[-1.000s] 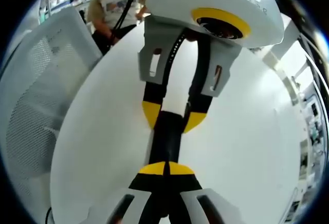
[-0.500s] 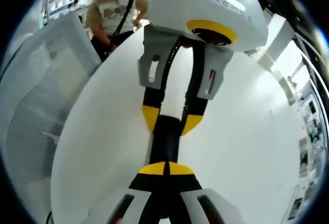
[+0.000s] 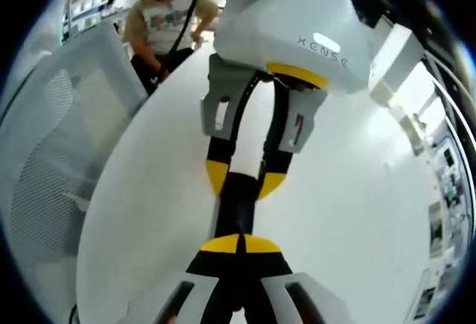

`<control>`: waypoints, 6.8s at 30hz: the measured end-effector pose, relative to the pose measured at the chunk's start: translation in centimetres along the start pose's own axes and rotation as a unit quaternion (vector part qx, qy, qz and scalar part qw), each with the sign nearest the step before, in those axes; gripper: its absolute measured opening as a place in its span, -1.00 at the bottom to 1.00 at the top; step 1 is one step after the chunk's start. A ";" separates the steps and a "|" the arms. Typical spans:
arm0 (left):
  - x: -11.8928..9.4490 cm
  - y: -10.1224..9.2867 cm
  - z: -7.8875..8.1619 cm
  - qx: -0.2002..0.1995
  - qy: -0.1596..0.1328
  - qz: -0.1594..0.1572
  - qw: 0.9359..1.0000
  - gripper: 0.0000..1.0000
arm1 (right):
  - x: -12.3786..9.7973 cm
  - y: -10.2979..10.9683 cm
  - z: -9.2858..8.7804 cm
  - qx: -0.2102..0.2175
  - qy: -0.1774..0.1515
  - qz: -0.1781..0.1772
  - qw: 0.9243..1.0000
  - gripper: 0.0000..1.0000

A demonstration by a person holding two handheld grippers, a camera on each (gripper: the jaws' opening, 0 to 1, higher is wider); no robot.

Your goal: Press the specified remote control buttons in sequence, fully releasing each button before pressing the next.

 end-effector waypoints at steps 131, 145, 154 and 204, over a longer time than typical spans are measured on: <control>0.0 0.0 0.0 0.001 -0.005 -0.001 1.000 -0.53 | 2.3 0.0 -0.1 -0.001 0.009 0.020 1.000 -1.00; 0.0 -0.1 0.0 0.001 -0.006 0.000 1.000 -0.53 | 2.1 0.0 0.0 0.008 -0.004 0.017 1.000 -1.00; 0.0 0.0 0.0 0.000 -0.007 0.000 1.000 -0.53 | 0.9 -0.2 0.6 0.013 -0.018 -0.005 1.000 -1.00; -0.1 -0.1 0.0 0.001 -0.010 0.000 1.000 -0.53 | -1.1 -0.1 0.0 0.077 -0.086 -0.049 0.992 -0.43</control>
Point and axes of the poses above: the point that each gripper's makers call its tool centre point, and the gripper's own axes: x roughly forward along the fingers, y roughly to its left, z roughly out of its top, the point moved 4 cm from there along -x, roughly backward along the fingers, and after that the axes turned 13 degrees about -x, right-handed, at the moved point
